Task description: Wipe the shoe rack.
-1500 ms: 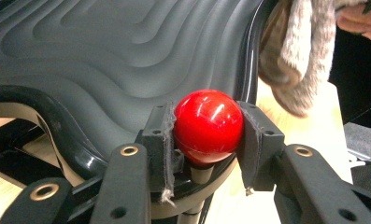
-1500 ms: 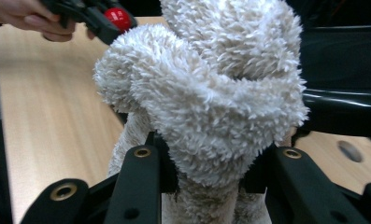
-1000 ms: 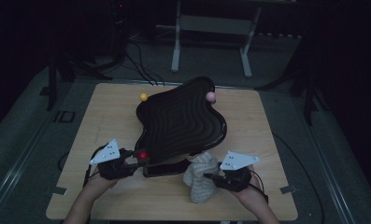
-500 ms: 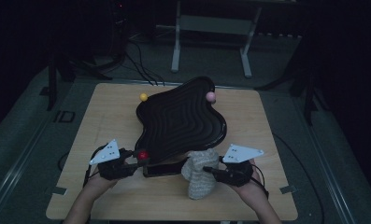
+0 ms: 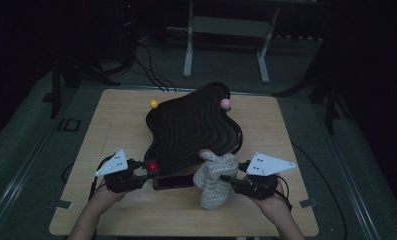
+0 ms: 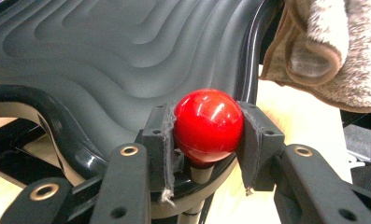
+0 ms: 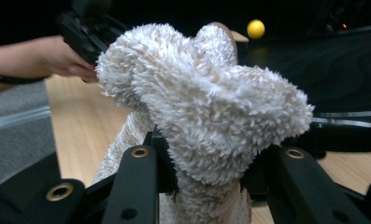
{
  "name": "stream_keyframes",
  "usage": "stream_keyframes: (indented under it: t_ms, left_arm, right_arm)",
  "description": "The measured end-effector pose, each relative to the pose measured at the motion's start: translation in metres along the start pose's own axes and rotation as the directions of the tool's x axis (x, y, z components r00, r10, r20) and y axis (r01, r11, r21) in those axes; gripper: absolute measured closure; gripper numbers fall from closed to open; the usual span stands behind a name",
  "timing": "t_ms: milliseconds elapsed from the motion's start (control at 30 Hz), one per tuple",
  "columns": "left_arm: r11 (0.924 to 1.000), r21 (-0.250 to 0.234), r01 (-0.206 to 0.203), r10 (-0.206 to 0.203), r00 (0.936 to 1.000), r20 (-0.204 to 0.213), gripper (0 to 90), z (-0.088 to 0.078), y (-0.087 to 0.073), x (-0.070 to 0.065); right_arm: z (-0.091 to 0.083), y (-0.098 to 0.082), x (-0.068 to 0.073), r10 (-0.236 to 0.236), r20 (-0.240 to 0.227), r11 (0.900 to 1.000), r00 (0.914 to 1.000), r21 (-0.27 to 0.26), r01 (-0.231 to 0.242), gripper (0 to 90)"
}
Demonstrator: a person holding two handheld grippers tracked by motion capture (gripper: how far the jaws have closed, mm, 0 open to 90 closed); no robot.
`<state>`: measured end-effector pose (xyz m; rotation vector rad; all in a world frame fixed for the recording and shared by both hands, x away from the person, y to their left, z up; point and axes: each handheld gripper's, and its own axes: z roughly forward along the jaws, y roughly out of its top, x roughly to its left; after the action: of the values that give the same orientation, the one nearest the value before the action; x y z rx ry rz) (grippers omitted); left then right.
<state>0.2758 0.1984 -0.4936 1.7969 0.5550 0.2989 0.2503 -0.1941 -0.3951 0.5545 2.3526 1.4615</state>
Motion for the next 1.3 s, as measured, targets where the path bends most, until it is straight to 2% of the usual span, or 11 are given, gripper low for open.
stream_keyframes:
  t_ms: [67,167,267,367,500,700,767,867,1133,1200,1300]
  left_arm:
    - [1.0000,-0.004,0.003,-0.003,1.0000,0.000,59.9,0.000,-0.001,0.000]
    - [1.0000,0.000,-0.001,0.001,1.0000,-0.001,59.9,0.000,0.000,0.000]
    - [1.0000,-0.001,-0.001,0.001,1.0000,0.000,59.9,0.000,0.000,0.000]
    - [1.0000,-0.003,0.000,0.000,1.0000,-0.002,59.9,0.000,0.000,0.000]
    - [1.0000,0.000,-0.003,0.003,1.0000,-0.002,59.9,0.000,0.000,0.000]
    - [1.0000,-0.002,-0.003,0.003,1.0000,-0.001,59.9,0.000,0.000,0.000]
    - [1.0000,0.000,-0.005,0.005,1.0000,-0.001,59.9,0.000,0.000,0.000]
    - [1.0000,-0.003,-0.004,0.004,1.0000,-0.001,59.9,0.000,0.000,0.000]
    - [1.0000,-0.003,-0.007,0.007,1.0000,-0.002,59.9,0.000,0.000,0.000]
    - [1.0000,-0.002,-0.007,0.007,1.0000,0.000,59.8,0.000,0.000,0.000]
    - [1.0000,-0.002,-0.008,0.008,1.0000,-0.001,59.9,0.000,0.000,0.000]
  right_arm:
    - [-0.004,0.004,0.000,-0.010,0.002,1.000,0.9999,-0.026,0.010,64.8]
    - [-0.005,0.007,0.000,-0.018,0.019,1.000,0.9997,-0.019,0.019,64.8]
    - [0.002,0.000,-0.003,0.003,0.034,1.000,0.9994,0.027,-0.004,64.8]
    - [0.010,-0.010,-0.005,0.020,0.026,0.998,0.9995,0.064,-0.022,64.8]
    - [0.016,-0.016,-0.005,0.028,0.016,0.996,0.9995,0.086,-0.030,64.7]
    - [0.022,-0.028,-0.007,0.054,0.029,0.991,0.9981,0.124,-0.057,64.7]
    - [0.027,-0.037,-0.009,0.070,0.037,0.983,0.9969,0.168,-0.075,64.8]
    - [0.027,-0.041,-0.012,0.087,0.046,0.979,0.9952,0.183,-0.094,64.8]
    - [0.030,-0.049,-0.022,0.144,0.093,0.957,0.9852,0.240,-0.162,64.9]
    - [0.029,-0.050,-0.024,0.149,0.113,0.955,0.9823,0.240,-0.173,64.9]
    - [0.027,-0.049,-0.024,0.151,0.085,0.961,0.9849,0.222,-0.166,64.9]
